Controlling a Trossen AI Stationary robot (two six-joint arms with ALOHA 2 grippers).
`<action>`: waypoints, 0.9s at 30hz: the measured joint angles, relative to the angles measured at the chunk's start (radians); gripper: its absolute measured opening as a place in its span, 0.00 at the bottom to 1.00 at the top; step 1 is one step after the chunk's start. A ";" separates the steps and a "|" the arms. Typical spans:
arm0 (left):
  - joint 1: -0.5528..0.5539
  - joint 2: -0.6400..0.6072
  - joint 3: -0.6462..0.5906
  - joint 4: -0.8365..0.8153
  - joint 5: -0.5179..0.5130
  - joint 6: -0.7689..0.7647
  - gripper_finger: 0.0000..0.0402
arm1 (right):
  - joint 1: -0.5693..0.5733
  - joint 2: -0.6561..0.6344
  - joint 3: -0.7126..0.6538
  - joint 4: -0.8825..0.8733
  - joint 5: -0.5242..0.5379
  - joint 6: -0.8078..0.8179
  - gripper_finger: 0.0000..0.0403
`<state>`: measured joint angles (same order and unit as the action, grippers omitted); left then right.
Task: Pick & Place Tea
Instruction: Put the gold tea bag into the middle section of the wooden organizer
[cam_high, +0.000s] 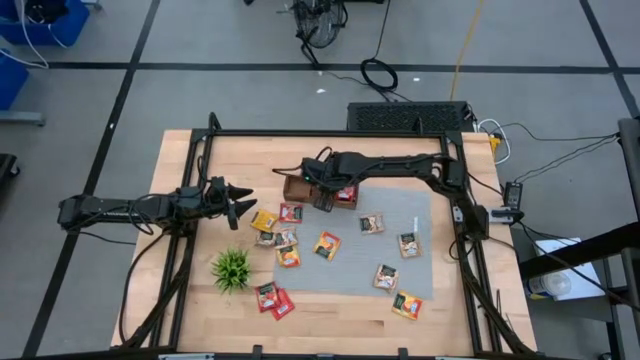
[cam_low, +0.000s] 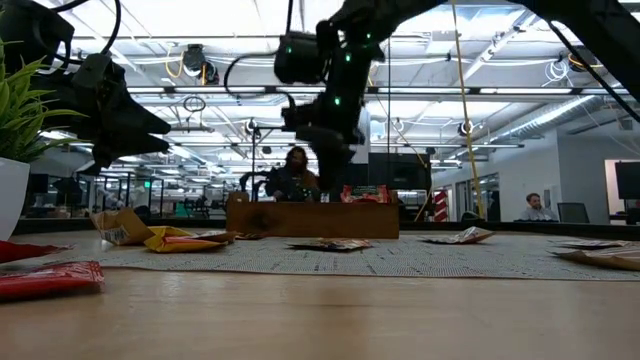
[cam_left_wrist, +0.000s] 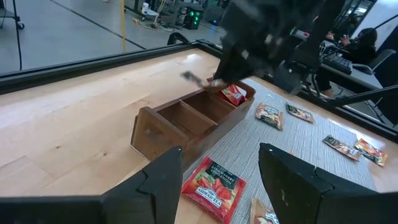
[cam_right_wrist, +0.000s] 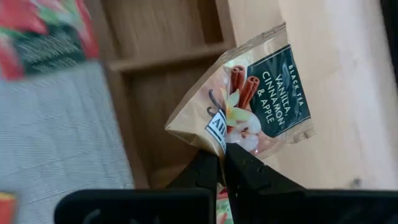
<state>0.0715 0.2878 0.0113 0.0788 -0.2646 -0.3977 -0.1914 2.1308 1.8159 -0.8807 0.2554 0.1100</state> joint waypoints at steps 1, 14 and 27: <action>0.000 0.000 0.000 0.000 0.000 0.000 0.53 | -0.001 0.002 -0.015 0.009 0.008 0.007 0.02; 0.000 0.000 0.000 0.000 0.000 0.000 0.53 | -0.004 -0.001 -0.080 0.136 0.007 0.001 0.02; 0.000 0.000 0.000 0.000 0.000 0.000 0.53 | -0.002 -0.006 -0.080 0.139 -0.013 0.008 0.27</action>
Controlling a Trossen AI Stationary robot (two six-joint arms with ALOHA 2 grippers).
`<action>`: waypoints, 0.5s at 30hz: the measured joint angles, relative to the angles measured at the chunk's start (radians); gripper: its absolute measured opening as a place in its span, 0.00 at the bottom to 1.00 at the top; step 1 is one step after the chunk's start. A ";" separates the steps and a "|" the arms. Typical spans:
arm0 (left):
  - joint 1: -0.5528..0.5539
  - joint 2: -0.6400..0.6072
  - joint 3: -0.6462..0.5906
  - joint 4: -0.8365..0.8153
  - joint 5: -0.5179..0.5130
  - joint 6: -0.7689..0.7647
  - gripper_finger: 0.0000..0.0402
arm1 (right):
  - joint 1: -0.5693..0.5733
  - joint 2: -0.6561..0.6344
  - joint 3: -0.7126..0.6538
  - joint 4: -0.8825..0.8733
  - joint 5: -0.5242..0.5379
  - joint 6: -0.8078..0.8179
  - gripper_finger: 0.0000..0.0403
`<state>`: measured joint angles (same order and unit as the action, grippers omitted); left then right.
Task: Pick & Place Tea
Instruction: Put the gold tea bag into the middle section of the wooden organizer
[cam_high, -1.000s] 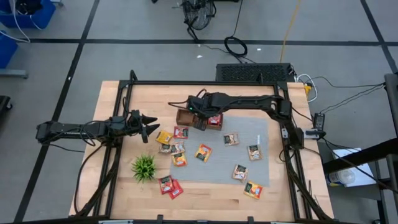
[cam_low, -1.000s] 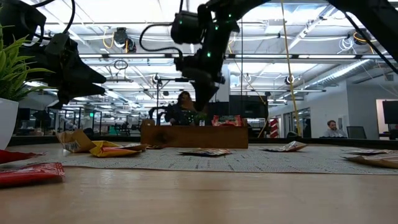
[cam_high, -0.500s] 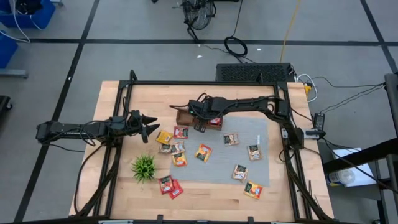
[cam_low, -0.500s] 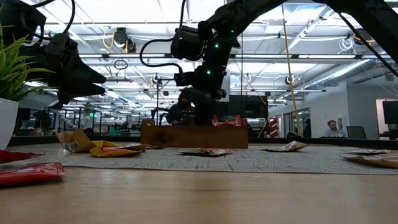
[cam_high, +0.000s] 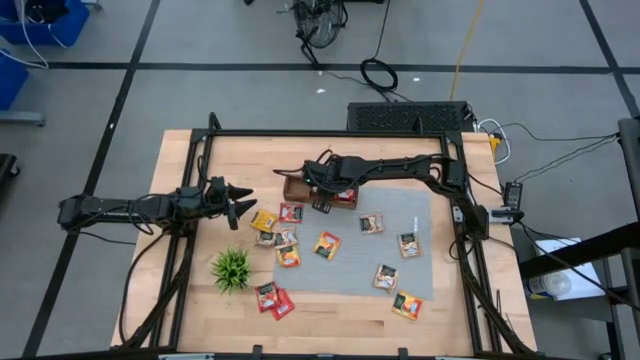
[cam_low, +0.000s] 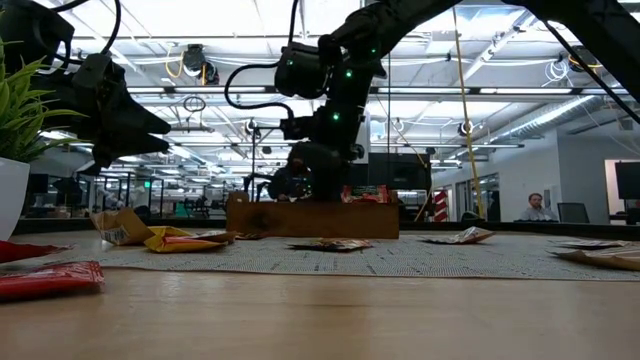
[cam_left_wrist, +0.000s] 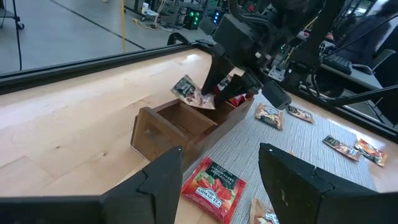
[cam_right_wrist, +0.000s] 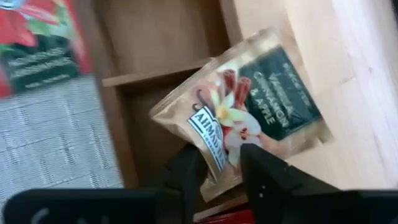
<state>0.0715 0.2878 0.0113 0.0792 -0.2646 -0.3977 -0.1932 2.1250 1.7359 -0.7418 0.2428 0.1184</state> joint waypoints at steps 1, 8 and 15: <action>0.000 0.000 0.000 0.000 0.000 0.000 0.53 | 0.000 -0.005 0.000 0.002 -0.020 -0.002 0.29; 0.000 0.000 0.000 0.000 0.000 0.000 0.53 | 0.001 -0.052 0.009 0.027 -0.170 -0.007 0.35; 0.000 0.000 0.000 0.000 0.000 0.000 0.53 | 0.009 -0.123 0.009 -0.026 -0.166 0.004 0.35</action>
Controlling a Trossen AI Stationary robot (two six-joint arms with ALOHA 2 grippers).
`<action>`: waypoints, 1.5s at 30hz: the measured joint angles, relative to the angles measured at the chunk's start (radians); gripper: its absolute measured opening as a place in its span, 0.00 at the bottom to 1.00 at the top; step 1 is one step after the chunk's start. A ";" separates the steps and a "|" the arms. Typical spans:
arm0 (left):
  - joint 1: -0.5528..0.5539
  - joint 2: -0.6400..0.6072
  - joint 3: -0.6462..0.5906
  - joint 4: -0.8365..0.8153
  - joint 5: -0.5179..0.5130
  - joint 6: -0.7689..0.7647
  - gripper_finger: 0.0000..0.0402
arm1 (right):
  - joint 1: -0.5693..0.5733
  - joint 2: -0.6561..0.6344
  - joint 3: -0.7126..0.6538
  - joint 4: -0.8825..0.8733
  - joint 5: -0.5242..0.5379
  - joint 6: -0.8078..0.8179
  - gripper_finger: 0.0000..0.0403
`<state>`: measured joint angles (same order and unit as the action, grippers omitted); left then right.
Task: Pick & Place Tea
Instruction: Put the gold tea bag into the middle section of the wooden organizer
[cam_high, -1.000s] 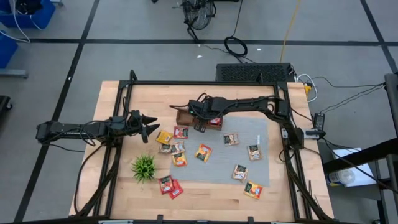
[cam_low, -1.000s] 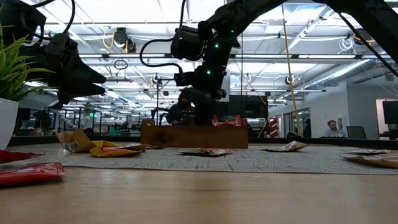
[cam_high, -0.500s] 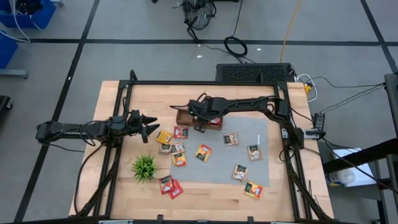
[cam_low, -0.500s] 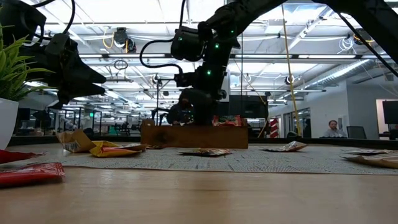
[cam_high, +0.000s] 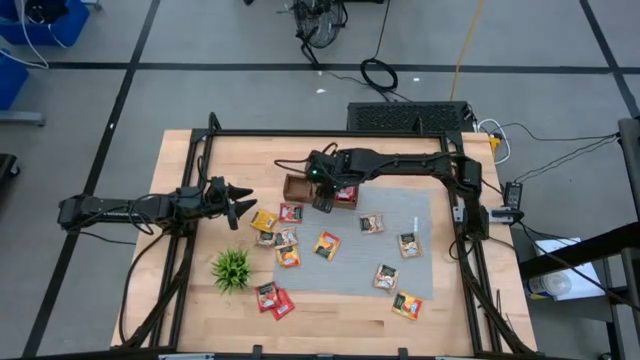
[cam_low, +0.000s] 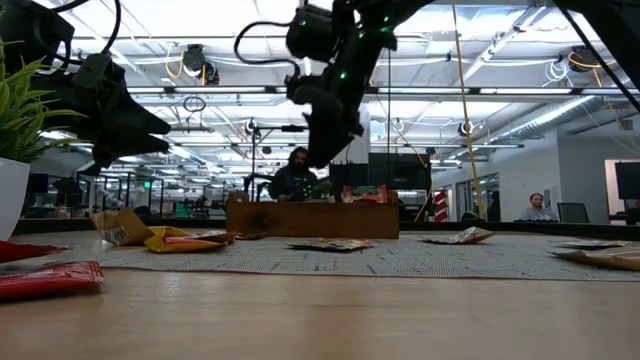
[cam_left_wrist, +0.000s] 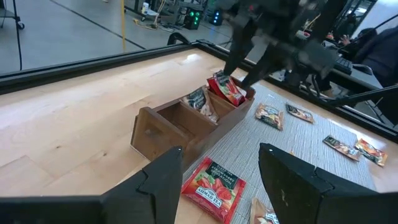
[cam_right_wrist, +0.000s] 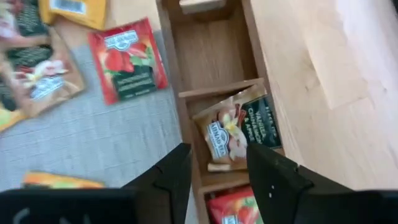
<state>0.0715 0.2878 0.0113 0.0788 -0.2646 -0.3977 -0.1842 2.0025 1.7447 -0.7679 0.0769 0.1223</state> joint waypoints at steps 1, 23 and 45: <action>0.000 0.000 0.000 0.000 0.000 0.000 0.53 | 0.005 -0.014 0.000 0.000 0.000 0.007 0.35; 0.000 0.000 0.000 0.000 0.000 0.000 0.53 | 0.124 -0.310 0.000 -0.330 0.000 0.128 0.51; 0.000 0.000 0.000 0.000 0.000 0.000 0.53 | 0.154 -0.517 -0.213 -0.482 -0.157 -0.144 0.50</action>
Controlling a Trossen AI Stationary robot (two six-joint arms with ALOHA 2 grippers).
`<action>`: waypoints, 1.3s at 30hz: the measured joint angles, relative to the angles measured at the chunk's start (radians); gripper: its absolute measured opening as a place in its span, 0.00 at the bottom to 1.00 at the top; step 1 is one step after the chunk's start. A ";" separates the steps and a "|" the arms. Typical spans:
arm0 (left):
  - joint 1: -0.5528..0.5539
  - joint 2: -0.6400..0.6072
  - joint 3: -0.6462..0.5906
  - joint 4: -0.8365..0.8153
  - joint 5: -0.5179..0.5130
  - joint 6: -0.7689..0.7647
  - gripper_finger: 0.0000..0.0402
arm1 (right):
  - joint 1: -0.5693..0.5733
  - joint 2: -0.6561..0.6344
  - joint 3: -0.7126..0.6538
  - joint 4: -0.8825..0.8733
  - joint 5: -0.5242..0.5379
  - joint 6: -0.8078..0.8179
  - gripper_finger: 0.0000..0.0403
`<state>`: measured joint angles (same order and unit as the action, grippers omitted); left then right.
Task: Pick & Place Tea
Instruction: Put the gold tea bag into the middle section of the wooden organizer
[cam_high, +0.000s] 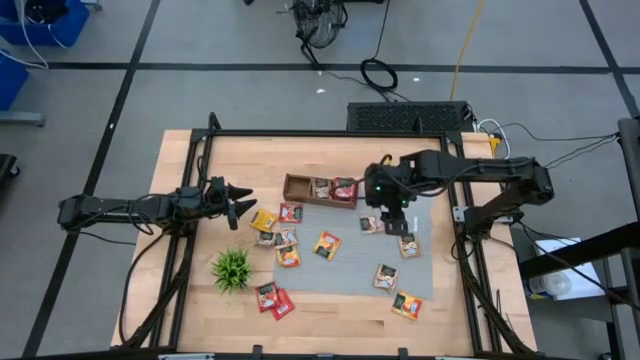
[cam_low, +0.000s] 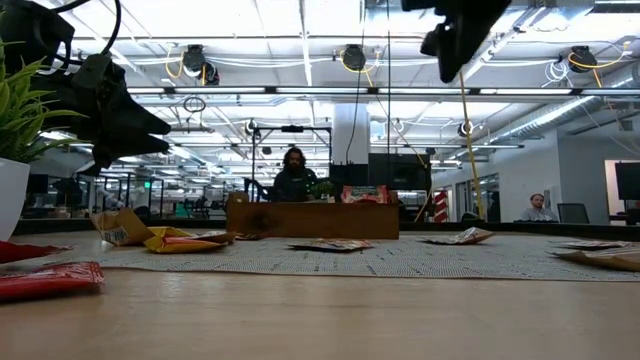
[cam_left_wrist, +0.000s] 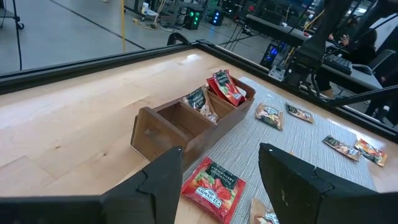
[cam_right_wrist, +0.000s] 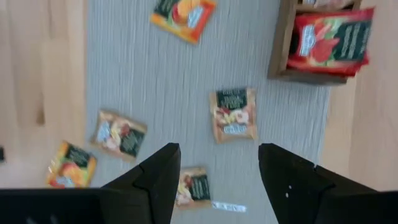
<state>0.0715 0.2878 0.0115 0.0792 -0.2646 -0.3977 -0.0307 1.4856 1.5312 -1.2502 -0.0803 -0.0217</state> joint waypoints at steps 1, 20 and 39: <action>0.000 0.000 0.000 0.000 0.000 0.000 0.53 | 0.000 -0.004 -0.013 0.001 0.000 -0.019 0.50; 0.000 0.000 0.000 0.000 0.000 0.000 0.53 | -0.022 -0.011 -0.378 0.284 0.004 0.372 0.49; 0.000 0.000 0.000 0.000 0.000 0.000 0.53 | -0.061 0.031 -0.573 0.538 0.080 0.783 0.43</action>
<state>0.0715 0.2878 0.0115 0.0788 -0.2646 -0.3977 -0.0917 1.5164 0.9585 -0.7122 -0.0006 0.7610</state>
